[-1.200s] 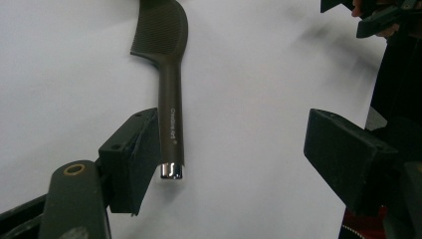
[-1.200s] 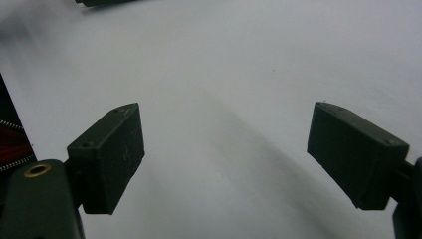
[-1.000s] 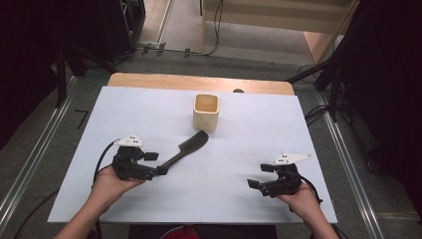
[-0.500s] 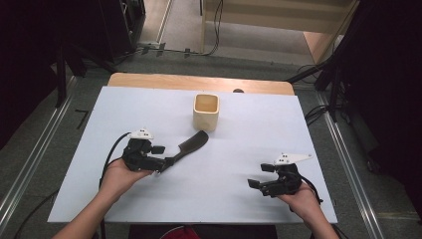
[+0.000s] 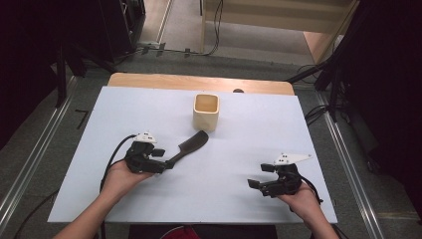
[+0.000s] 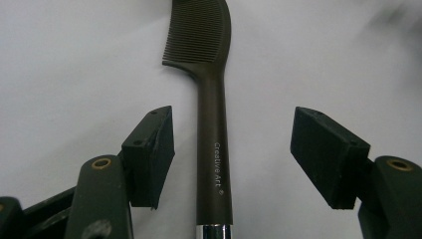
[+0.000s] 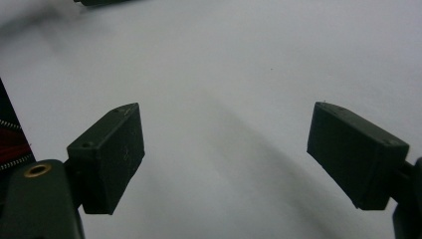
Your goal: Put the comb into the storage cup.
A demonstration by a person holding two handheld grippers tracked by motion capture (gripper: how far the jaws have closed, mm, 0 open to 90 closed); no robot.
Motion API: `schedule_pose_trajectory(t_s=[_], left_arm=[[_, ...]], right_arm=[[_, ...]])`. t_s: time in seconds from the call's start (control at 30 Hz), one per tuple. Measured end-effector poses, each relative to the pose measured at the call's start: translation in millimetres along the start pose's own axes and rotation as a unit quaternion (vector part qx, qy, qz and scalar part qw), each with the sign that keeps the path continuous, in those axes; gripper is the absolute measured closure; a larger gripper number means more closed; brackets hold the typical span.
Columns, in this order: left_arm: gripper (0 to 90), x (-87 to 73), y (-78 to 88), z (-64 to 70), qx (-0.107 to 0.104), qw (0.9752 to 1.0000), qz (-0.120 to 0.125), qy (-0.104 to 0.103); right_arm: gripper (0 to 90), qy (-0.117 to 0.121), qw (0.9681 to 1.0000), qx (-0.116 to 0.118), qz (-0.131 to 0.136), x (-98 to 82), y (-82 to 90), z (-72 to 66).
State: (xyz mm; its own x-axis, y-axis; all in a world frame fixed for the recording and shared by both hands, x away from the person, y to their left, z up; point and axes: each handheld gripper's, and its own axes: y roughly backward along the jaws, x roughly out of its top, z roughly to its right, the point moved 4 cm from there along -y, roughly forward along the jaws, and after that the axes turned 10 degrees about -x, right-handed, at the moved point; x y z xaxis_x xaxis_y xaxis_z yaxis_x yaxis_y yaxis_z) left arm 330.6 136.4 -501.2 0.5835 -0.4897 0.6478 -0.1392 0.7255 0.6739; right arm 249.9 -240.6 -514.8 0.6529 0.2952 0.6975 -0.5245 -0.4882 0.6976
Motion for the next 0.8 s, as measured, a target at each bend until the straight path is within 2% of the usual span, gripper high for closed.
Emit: schedule_pose_trajectory(t_s=[0.07,0.2,0.33,0.43,0.57,0.8], left_arm=[[34.8,-1.8,-1.6,-1.0,-0.006,1.0,0.0,0.007],[34.8,-4.7,-2.9,-3.7,-0.001,1.0,0.0,0.007],[34.7,-6.0,-2.7,-3.9,0.009,0.9999,0.007,-0.007],[34.8,-7.8,-3.4,-5.0,0.012,0.9998,0.014,0.001],[34.8,-10.4,-6.2,-6.0,0.02,0.9998,0.002,-0.002],[34.7,-15.5,-11.9,-4.4,0.023,0.9997,-0.01,-0.005]], right_arm=[[13.4,0.002,1.0,0.001,0.0,0.0,-0.3,-0.1],[13.4,0.002,1.0,0.001,0.001,0.1,-0.2,-0.2],[13.4,0.002,1.0,-0.001,0.0,-0.1,-0.2,-0.1],[13.4,0.0,1.0,-0.002,-0.005,-0.4,-0.5,-0.3],[13.3,0.003,1.0,0.0,-0.003,-0.3,-0.3,-0.7],[13.4,0.003,1.0,0.001,-0.002,-0.5,0.1,-0.7]])
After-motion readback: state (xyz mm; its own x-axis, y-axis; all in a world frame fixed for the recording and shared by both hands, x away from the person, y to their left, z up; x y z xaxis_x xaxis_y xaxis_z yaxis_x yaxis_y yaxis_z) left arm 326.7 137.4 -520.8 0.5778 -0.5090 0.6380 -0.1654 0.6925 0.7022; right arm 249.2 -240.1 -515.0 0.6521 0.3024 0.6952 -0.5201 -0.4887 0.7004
